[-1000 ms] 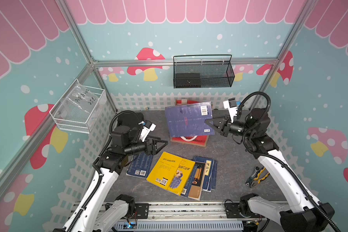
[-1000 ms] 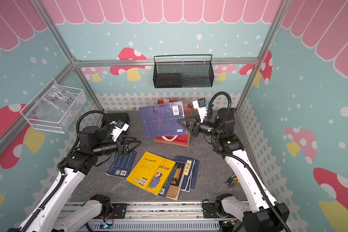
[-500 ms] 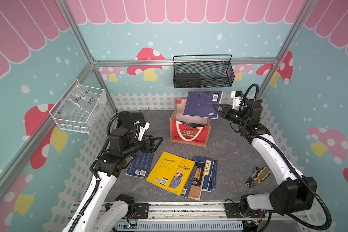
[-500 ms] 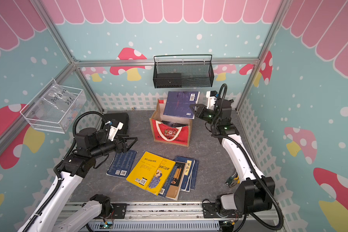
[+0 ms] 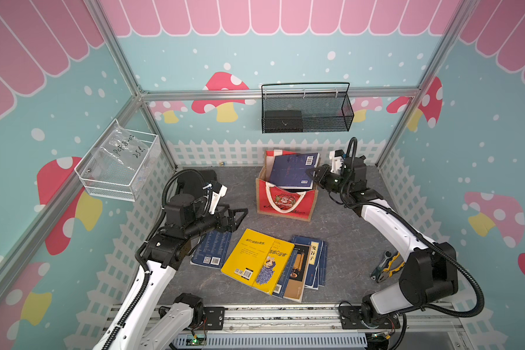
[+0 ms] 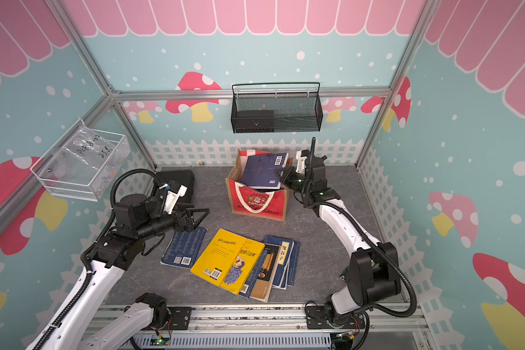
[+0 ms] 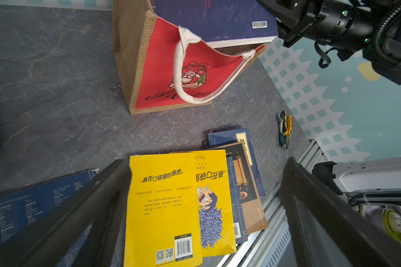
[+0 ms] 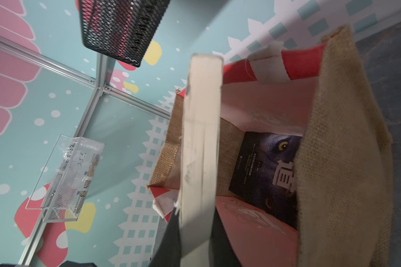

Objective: Put the books into the canvas bag
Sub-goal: Place the book in the canvas bag.

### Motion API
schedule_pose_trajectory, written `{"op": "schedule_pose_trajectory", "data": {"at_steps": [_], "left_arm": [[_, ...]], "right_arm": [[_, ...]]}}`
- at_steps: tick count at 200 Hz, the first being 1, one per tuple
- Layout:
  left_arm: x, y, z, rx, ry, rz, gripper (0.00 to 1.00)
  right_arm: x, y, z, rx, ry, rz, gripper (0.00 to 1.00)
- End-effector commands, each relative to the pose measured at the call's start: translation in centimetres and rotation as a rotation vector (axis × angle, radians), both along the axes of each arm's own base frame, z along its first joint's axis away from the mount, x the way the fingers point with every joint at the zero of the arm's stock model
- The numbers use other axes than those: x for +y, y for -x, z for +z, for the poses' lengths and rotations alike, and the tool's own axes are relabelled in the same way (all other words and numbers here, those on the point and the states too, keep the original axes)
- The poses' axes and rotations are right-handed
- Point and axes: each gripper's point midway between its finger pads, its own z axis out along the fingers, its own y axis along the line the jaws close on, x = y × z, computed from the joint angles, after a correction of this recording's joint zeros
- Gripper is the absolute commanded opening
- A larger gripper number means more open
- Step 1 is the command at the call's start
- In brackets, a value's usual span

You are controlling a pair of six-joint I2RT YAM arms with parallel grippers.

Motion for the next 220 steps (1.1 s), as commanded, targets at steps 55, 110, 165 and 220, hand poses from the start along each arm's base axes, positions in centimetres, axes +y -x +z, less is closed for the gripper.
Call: {"op": "schedule_pose_trajectory", "data": {"at_steps": [55,110,165,220], "left_arm": [[0.0,1.5,0.2,-0.043,-0.046,-0.001,0.99],[0.0,2.1,0.3,-0.063,-0.075,0.0,0.99],[-0.2,2.2,0.3,-0.063,-0.08,-0.007,0.99],[-0.6,1.4,-0.3,-0.014,-0.045,0.006,0.99]], "right_arm": [[3.3,-4.6,0.9,0.075,0.03,-0.1,0.0],[4.1,-5.6,-1.3,0.168,0.085,-0.146,0.07],[2.8,-4.6,-0.6,0.146,0.131,-0.185,0.47],[1.1,-4.2,0.3,0.087,0.22,-0.189,0.7]]}}
